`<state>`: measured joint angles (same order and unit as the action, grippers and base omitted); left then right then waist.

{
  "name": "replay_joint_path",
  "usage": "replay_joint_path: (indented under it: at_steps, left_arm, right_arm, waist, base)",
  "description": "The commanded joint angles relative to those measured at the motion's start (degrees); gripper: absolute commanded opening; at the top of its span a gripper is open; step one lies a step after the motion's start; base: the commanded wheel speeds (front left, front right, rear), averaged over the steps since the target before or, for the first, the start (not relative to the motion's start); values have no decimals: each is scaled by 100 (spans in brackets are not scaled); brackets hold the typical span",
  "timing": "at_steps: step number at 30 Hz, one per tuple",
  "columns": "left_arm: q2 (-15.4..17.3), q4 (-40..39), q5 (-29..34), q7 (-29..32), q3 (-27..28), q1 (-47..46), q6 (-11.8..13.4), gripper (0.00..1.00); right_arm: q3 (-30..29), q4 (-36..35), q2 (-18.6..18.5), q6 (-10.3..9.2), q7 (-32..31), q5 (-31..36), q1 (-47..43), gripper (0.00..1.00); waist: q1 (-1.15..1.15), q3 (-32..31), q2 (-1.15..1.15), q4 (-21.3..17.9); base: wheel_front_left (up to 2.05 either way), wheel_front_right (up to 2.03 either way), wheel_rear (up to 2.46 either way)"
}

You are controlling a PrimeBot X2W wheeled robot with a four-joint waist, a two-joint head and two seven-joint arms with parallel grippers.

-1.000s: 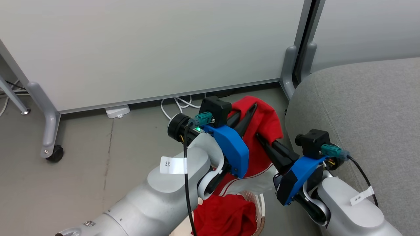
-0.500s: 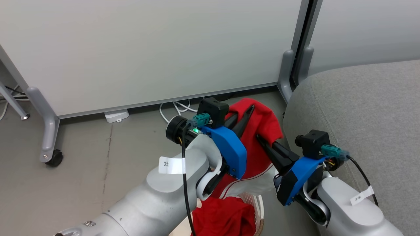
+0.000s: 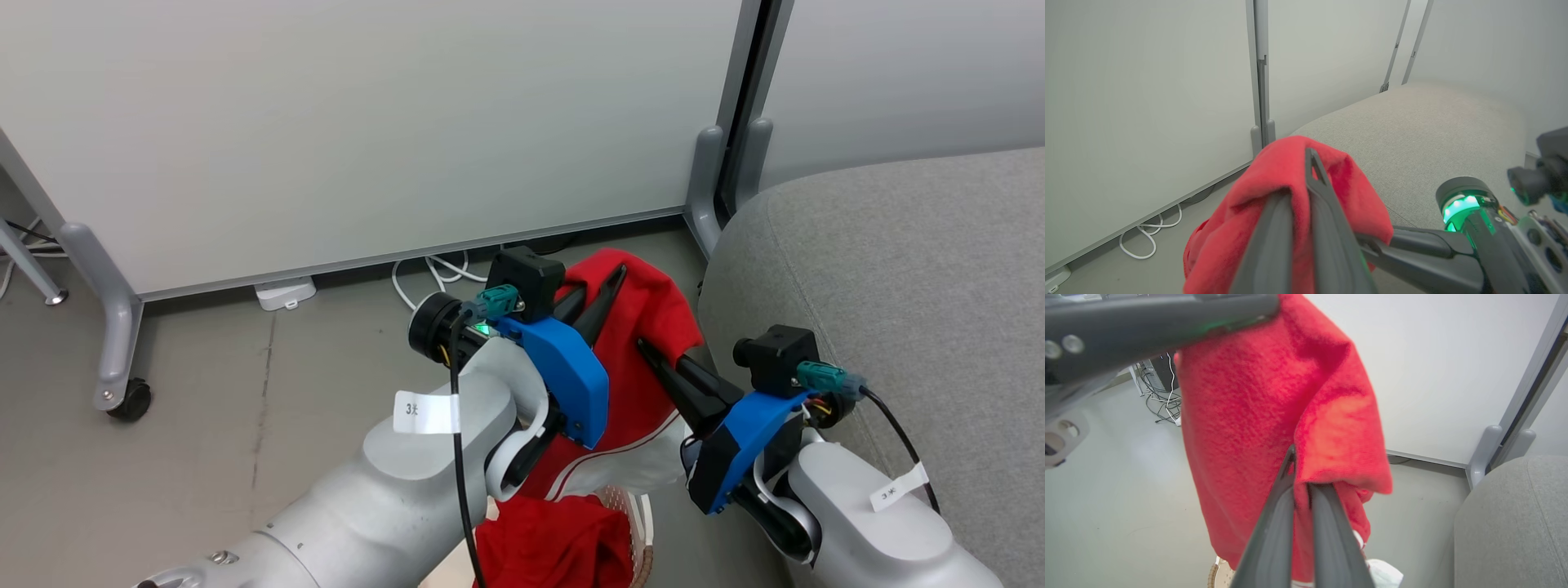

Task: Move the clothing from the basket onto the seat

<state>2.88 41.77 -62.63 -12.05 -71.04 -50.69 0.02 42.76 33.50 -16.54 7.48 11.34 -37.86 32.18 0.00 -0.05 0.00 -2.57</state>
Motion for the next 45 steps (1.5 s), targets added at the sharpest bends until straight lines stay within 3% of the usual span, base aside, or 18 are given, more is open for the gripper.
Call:
replay_joint_path:
  at_steps: [1,6,7,8,9,10,28,32,45]
  left_arm:
    - [1,12,-32,-42,-15,-92,18,0]
    - [1,39,-51,-61,-46,-109,15,0]
    - [1,44,-55,-65,-51,-111,14,5]
    - [1,53,-52,-75,-58,-112,14,27]
    - [1,64,-34,-82,-65,-120,20,58]
    - [1,71,-12,-93,-70,-126,25,100]
    - [1,232,101,-281,-61,108,-59,100]
    - [85,227,274,-322,57,322,-180,100]
    - [721,-1121,2094,-320,1910,1981,-441,100]
  right_arm:
    - [20,9,-8,3,37,-12,81,0]
    - [43,23,-17,3,44,-40,80,0]
    - [51,24,-18,3,45,-50,82,0]
    - [59,24,-18,3,45,-59,81,0]
    - [68,26,-20,3,43,-60,82,0]
    - [74,27,-21,3,42,-66,85,0]
    - [75,27,-47,3,111,-126,7,0]
    - [3,9,-70,3,156,-120,-43,0]
    - [-254,-151,-97,3,219,12,-244,0]
  waist:
    - [0,-3,0,-2]
    - [0,-9,0,-5]
    - [0,-9,0,-5]
    - [0,-9,0,-7]
    - [0,-9,0,-8]
    - [0,-7,0,-9]
    - [0,-23,0,50]
    - [0,-21,0,67]
    - [0,-12,0,65]
  base:
    - [0,0,0]
    - [0,0,0]
    - [0,0,0]
    - [0,0,0]
    - [0,0,0]
    - [0,0,0]
    - [0,0,0]
    - [0,0,0]
    - [0,0,0]
